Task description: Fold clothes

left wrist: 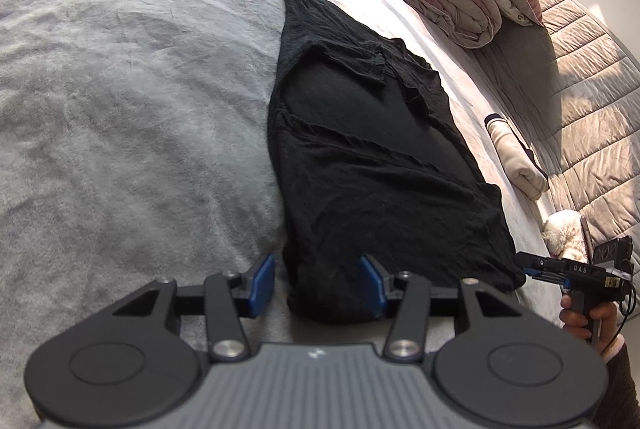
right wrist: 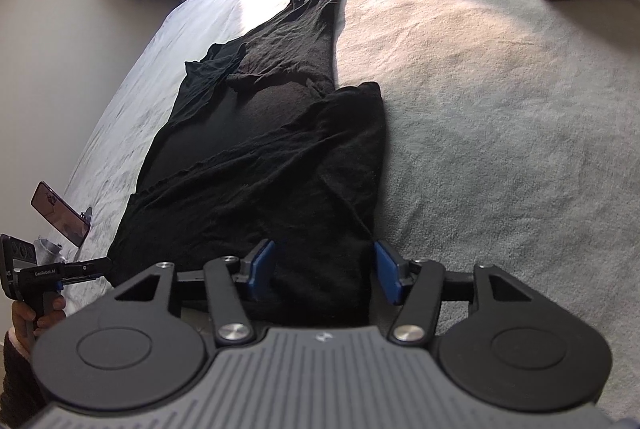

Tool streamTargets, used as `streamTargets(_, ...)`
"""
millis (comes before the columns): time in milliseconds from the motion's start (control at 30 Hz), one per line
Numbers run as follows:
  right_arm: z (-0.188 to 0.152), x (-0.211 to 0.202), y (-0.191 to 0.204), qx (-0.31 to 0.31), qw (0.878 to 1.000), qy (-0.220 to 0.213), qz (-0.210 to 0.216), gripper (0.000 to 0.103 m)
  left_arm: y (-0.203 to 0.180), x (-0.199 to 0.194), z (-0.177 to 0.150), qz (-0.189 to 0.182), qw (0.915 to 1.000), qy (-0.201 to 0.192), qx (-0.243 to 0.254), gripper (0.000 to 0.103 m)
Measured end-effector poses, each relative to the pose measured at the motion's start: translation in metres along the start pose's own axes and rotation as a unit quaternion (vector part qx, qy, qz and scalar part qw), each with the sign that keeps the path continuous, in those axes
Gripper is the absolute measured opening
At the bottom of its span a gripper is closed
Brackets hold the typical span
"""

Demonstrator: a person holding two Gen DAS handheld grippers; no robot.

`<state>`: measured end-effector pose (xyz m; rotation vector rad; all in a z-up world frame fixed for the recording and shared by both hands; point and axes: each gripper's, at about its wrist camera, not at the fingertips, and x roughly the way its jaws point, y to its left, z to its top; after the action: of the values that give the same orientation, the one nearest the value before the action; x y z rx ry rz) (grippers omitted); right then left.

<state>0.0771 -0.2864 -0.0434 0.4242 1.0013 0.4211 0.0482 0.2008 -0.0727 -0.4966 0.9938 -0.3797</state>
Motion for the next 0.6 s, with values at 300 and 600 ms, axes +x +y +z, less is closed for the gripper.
streamTargets(300,-0.004,0.007,0.012,-0.035,0.999,-0.002,-0.013,0.065,-0.006,0.003,-0.002,0.004,0.9999,-0.003,0.01,0.054)
streamTargets(600,-0.009,0.017,0.028,-0.077,0.996,-0.007,-0.035,0.066,-0.015,0.008,-0.006,0.007,0.9989,-0.015,0.044,0.054)
